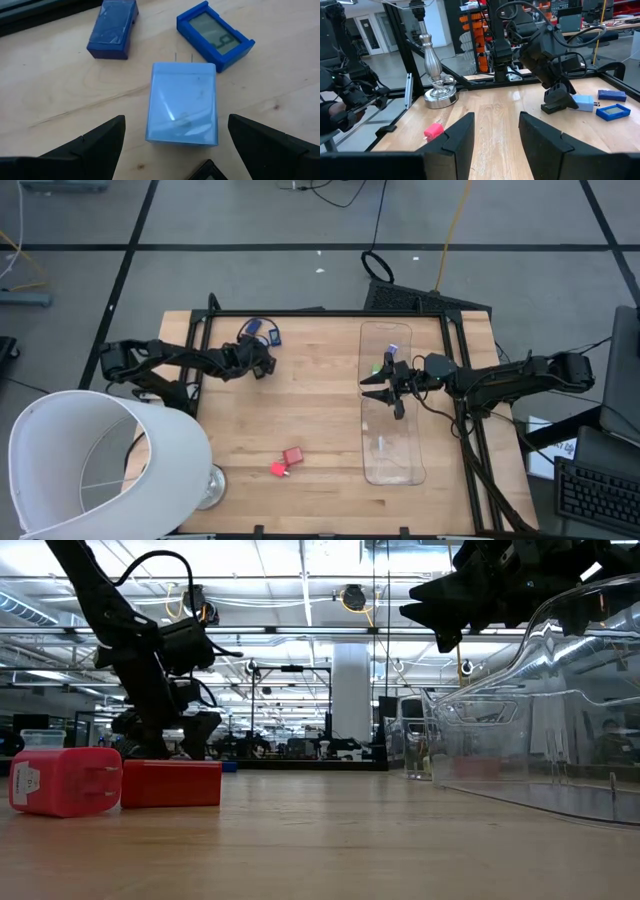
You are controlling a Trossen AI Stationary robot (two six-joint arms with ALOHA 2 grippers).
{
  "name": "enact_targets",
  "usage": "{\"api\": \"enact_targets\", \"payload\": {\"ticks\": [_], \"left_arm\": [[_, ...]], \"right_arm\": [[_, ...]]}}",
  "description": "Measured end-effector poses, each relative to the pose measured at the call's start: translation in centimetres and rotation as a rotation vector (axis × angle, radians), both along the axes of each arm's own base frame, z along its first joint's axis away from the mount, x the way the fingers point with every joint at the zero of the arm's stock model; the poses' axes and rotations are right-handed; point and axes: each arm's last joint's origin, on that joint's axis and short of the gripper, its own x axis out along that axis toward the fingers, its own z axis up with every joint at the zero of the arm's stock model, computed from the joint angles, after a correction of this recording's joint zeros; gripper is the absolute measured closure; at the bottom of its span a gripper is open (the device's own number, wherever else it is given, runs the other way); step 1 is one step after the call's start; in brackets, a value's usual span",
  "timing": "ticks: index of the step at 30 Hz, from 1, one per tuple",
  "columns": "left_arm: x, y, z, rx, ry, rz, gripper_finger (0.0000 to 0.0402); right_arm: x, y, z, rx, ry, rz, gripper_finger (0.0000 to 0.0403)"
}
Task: Pick & Place Office items
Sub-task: Put the light blue charger adapter into the top transparent bin
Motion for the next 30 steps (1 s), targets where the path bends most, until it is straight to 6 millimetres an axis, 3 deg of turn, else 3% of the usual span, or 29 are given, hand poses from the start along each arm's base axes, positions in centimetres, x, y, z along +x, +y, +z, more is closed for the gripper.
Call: {"api": "enact_targets", "payload": {"ticks": [30], "left_arm": [[-0.11, 0.42, -0.04, -0.044, -0.025, -0.021, 0.0051]], "right_arm": [[0.0, 0.0, 0.0, 0.0, 0.0, 0.0, 0.0259]]}}
